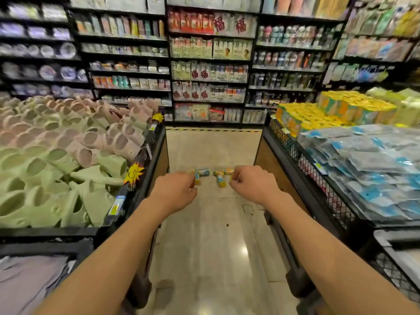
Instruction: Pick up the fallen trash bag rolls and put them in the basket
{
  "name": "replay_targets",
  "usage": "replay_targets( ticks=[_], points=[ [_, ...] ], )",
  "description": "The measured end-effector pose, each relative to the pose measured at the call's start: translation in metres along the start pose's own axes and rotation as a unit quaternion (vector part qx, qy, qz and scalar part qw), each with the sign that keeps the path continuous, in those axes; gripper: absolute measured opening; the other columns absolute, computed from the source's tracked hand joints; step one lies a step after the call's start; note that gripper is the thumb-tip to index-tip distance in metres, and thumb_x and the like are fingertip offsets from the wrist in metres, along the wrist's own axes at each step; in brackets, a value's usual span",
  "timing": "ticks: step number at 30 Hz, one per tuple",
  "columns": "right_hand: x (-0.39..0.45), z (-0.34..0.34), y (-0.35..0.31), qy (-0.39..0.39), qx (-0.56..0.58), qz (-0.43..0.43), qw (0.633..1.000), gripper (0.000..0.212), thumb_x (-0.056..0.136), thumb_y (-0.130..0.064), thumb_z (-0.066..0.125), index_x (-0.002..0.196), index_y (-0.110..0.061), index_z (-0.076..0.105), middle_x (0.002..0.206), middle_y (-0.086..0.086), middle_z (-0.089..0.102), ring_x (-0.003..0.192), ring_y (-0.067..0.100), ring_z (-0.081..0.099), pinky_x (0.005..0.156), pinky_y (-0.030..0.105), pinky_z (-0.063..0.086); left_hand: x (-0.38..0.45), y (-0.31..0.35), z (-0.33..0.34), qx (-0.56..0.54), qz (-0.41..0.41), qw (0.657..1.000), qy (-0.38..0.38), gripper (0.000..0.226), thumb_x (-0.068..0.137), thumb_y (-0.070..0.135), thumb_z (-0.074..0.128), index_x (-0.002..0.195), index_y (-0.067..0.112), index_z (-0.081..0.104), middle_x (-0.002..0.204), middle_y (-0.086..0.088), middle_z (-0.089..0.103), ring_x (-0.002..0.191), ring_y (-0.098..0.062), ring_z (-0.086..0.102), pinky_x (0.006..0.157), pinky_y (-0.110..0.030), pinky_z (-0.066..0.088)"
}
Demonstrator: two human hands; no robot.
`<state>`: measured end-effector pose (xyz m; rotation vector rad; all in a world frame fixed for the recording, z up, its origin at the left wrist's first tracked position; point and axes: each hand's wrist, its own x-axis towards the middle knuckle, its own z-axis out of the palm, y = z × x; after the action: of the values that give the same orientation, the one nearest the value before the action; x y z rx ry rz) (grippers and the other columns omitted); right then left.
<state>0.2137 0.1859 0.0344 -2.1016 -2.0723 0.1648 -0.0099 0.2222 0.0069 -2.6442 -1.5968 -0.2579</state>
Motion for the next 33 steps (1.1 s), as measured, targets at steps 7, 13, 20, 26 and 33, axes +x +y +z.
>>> replay_targets(
  ticks=[7,13,20,26,33],
  points=[
    [0.167,0.008,0.029,0.01,0.033,-0.006,0.999,0.02,0.095,-0.047,0.055,0.101,-0.031,0.063,0.098,-0.005,0.068,0.088,0.019,0.062,0.067,0.033,0.052,0.152,-0.053,0.007,0.003,-0.024,1.0,0.008,0.02,0.092,0.041,0.046,0.086,0.023,0.052,0.085,0.003,0.06,0.081,-0.026,0.061,0.063,-0.037,0.05],
    [0.295,0.018,0.043,-0.005,0.035,-0.006,0.999,0.018,0.094,-0.049,0.055,0.099,-0.032,0.061,0.097,-0.007,0.068,0.087,0.017,0.063,0.062,0.03,0.046,0.263,-0.103,0.028,-0.005,-0.033,0.999,0.01,0.019,0.092,0.041,0.047,0.086,0.024,0.053,0.083,0.003,0.061,0.077,-0.023,0.06,0.064,-0.035,0.049],
    [0.445,0.048,0.045,-0.032,0.019,0.0,0.999,0.02,0.094,-0.049,0.054,0.1,-0.032,0.061,0.101,-0.005,0.068,0.093,0.02,0.063,0.068,0.033,0.048,0.4,-0.175,0.07,0.013,-0.019,1.0,-0.017,0.02,0.092,0.039,0.047,0.088,0.02,0.053,0.084,0.001,0.061,0.076,-0.024,0.061,0.062,-0.034,0.048],
    [0.563,0.055,0.053,-0.032,-0.01,0.025,0.999,0.019,0.093,-0.049,0.053,0.097,-0.033,0.061,0.101,-0.005,0.07,0.094,0.022,0.064,0.071,0.034,0.05,0.512,-0.231,0.102,0.014,0.003,0.999,-0.042,0.022,0.095,0.04,0.044,0.093,0.021,0.054,0.089,0.0,0.063,0.08,-0.024,0.062,0.064,-0.034,0.049],
    [0.673,0.065,0.077,-0.044,-0.036,0.029,0.998,0.022,0.092,-0.048,0.053,0.102,-0.031,0.063,0.104,-0.003,0.07,0.096,0.024,0.065,0.078,0.039,0.055,0.617,-0.269,0.134,0.001,0.013,0.999,-0.051,0.02,0.092,0.038,0.045,0.092,0.02,0.054,0.09,0.001,0.062,0.084,-0.026,0.062,0.069,-0.034,0.046]
  ],
)
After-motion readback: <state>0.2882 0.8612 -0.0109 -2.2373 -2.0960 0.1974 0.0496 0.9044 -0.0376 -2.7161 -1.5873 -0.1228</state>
